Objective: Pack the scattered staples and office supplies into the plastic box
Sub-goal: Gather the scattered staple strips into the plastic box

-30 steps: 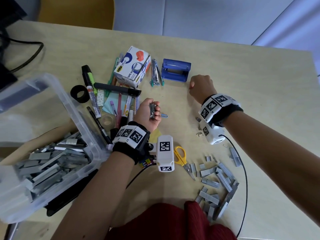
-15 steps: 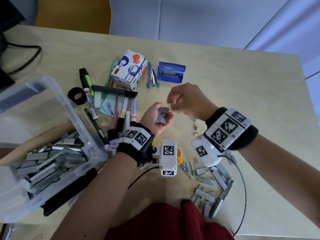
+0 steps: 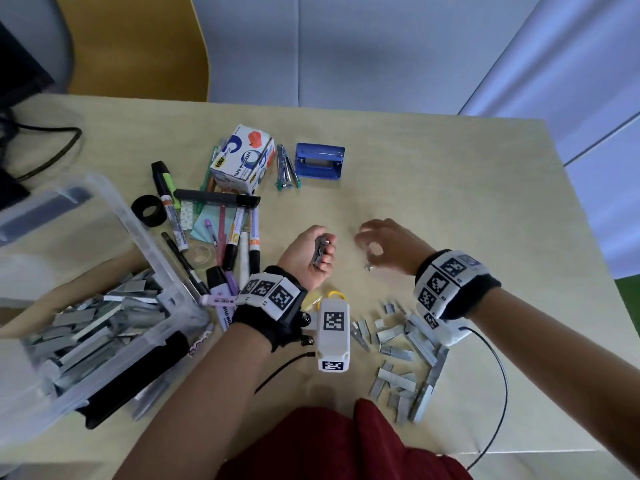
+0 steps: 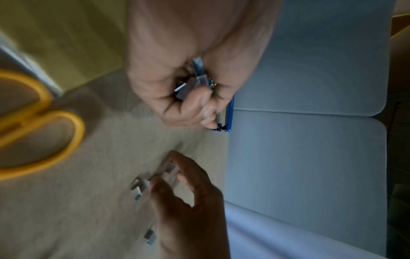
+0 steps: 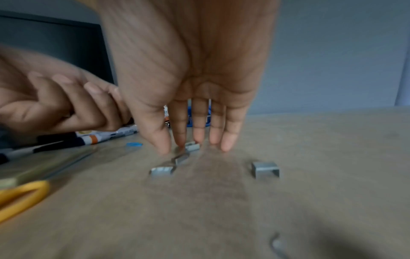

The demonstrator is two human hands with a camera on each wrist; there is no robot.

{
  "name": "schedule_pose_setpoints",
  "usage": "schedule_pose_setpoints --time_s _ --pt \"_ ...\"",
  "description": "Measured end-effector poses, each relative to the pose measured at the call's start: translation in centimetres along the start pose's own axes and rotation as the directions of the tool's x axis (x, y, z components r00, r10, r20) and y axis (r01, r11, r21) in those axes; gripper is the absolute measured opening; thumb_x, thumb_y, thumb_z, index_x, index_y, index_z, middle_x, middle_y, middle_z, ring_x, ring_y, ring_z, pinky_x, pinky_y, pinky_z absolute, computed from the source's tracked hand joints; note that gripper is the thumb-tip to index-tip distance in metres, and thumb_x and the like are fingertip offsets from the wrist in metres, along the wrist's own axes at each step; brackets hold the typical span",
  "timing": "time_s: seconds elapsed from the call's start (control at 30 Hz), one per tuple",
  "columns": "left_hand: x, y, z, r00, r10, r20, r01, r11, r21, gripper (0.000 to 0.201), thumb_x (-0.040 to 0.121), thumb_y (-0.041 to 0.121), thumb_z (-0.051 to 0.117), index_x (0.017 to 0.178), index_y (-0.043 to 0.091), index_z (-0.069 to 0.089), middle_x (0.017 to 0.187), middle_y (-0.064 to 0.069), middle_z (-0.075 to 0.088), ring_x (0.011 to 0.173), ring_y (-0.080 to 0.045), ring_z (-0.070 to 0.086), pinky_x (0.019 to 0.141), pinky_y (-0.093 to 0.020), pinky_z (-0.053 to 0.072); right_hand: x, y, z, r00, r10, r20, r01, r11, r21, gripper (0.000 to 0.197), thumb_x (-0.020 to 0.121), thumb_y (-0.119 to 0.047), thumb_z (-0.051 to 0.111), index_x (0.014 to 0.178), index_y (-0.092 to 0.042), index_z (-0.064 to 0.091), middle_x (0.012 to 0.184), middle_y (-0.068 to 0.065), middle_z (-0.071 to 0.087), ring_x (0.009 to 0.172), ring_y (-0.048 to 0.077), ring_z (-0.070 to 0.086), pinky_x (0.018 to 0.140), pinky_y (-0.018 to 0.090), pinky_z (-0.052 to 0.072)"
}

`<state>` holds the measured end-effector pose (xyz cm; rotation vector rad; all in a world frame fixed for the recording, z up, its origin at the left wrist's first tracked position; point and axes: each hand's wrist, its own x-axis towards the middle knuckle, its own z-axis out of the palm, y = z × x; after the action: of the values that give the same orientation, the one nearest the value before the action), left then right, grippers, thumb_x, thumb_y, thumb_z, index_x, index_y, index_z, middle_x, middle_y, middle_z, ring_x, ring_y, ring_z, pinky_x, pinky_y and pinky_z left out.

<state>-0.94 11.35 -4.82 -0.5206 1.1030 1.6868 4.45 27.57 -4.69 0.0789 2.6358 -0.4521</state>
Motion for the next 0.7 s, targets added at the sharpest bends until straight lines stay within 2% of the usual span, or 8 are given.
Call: schedule_pose_setpoints --time_s 0.07,0.17,0.27,0.37,0.43,0.5,0.6,0.7 --pt "-0.2 -0.3 -0.3 1.0 0.006 -0.021 -0.006 1.0 -0.005 0.036 0.097 0.028 0.033 0.066 0.014 0.043 0.037 0.006 0.043 0.025 -0.004 0.034 0.027 -0.01 0.023 -0.9 0.0 0.7 0.999 -0.041 -0.017 0.04 0.998 -0.051 0.023 0.085 -0.015 0.057 0.107 -0.014 0.061 0.139 0.004 0.044 0.123 0.026 0.04 0.101 0.035 0.036" --pt "-0.4 -0.9 -0.5 0.999 0.002 -0.051 -0.002 1.0 -0.005 0.036 0.097 0.028 0.033 0.066 0.013 0.043 0.036 0.006 0.042 0.025 -0.004 0.034 0.027 -0.01 0.022 -2.1 -0.2 2.0 0.993 -0.095 -0.071 0.088 0.992 -0.091 0.017 0.088 -0.011 0.052 0.101 -0.01 0.064 0.134 0.004 0.049 0.117 0.024 0.044 0.099 0.029 0.034" --pt "-0.7 -1.5 -0.6 0.998 -0.007 -0.065 0.007 1.0 -0.006 0.037 0.098 0.028 0.034 0.065 0.013 0.042 0.036 0.005 0.042 0.025 -0.005 0.034 0.028 -0.01 0.022 -2.9 -0.7 3.1 0.993 -0.014 -0.115 0.017 1.0 0.021 0.025 0.088 -0.002 0.049 0.106 -0.006 0.066 0.122 0.006 0.056 0.107 0.025 0.052 0.091 0.025 0.035" --pt "-0.8 -2.4 -0.5 0.997 -0.023 -0.071 0.023 1.0 0.0 0.038 0.098 0.028 0.033 0.064 0.014 0.042 0.036 0.006 0.041 0.025 -0.004 0.034 0.027 -0.01 0.021 -3.7 -1.5 3.7 0.986 0.056 -0.155 -0.037 0.992 0.12 0.021 0.084 0.004 0.046 0.092 0.004 0.066 0.103 0.016 0.058 0.093 0.032 0.057 0.08 0.031 0.039" --pt "-0.8 -3.0 -0.4 0.996 -0.028 -0.082 0.029 1.0 0.008 0.037 0.098 0.027 0.033 0.064 0.014 0.042 0.036 0.006 0.042 0.025 -0.004 0.035 0.028 -0.011 0.022 -3.9 -1.9 3.8 0.985 0.084 -0.153 -0.065 0.99 0.126 0.019 0.084 0.002 0.045 0.087 0.005 0.064 0.098 0.018 0.057 0.088 0.033 0.057 0.076 0.031 0.038" --pt "-0.9 -3.7 -0.3 0.993 -0.021 -0.112 0.02 1.0 -0.005 0.037 0.098 0.025 0.035 0.064 0.012 0.043 0.037 0.004 0.044 0.026 -0.006 0.038 0.029 -0.01 0.025 -4.0 -2.2 3.4 0.98 0.115 -0.165 -0.093 0.986 0.137 0.018 0.082 0.001 0.049 0.086 0.004 0.066 0.096 0.018 0.059 0.088 0.032 0.058 0.077 0.029 0.039" --pt "-1.2 -4.4 0.2 0.984 -0.002 -0.177 -0.015 0.995 -0.096 0.035 0.099 0.018 0.037 0.067 0.006 0.044 0.049 -0.004 0.049 0.041 -0.013 0.047 0.034 -0.011 0.036 -4.8 -2.8 2.1 0.949 0.167 -0.267 -0.088 0.954 0.286 0.012 0.076 0.003 0.057 0.08 0.003 0.069 0.09 0.017 0.064 0.079 0.027 0.058 0.074 0.024 0.039" --pt "-1.8 -4.9 0.8 0.983 0.0 -0.182 -0.014 0.997 -0.08 0.034 0.099 0.016 0.039 0.068 0.004 0.046 0.066 -0.01 0.045 0.059 -0.018 0.046 0.042 -0.02 0.045 -6.2 -4.8 1.0 0.939 0.093 -0.331 0.049 0.917 0.396 0.008 0.074 0.003 0.063 0.079 0.002 0.069 0.083 0.012 0.064 0.071 0.016 0.055 0.069 0.017 0.041"
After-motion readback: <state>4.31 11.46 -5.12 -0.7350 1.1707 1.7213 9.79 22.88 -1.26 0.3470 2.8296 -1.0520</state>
